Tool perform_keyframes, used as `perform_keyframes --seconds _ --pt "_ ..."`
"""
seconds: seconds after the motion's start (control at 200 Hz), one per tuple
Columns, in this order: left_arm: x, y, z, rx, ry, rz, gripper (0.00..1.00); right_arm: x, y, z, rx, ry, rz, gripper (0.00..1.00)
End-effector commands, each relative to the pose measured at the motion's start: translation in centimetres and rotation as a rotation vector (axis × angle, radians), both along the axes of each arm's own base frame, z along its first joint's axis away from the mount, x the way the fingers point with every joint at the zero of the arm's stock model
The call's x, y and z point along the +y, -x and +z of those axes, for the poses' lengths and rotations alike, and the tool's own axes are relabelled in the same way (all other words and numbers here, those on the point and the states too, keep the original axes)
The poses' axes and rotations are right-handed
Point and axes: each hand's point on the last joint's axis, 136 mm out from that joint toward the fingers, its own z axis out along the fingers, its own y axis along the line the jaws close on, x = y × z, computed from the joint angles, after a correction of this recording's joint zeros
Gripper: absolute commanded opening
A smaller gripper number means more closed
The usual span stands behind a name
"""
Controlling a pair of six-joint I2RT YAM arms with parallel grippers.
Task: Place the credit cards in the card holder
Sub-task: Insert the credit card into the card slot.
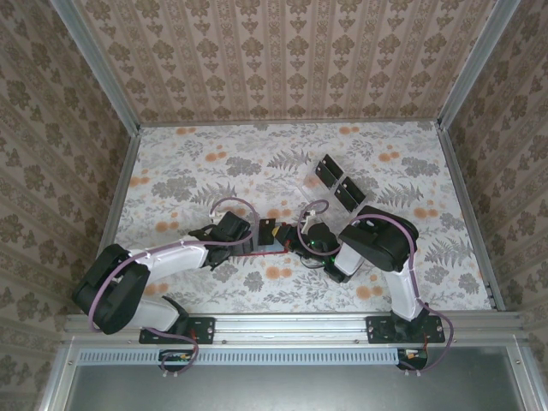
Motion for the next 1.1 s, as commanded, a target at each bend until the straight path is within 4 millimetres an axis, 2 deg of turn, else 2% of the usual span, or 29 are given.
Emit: perform_keyframes --seconds 0.0,0.61,1.095 --pt "3.0 2.9 -2.6 0.128 -0.130 0.010 1.00 -0.3 1.7 -3.1 0.082 0.058 0.035 0.00" --pt "3.2 3.0 -2.5 0.126 -0.136 0.011 1.00 -1.3 4.3 -5.1 0.166 0.095 0.057 0.00" --pt "3.0 2.9 -2.5 0.124 -0.137 0.006 1.00 -1.1 4.9 -6.7 0.272 0.190 0.087 0.00"
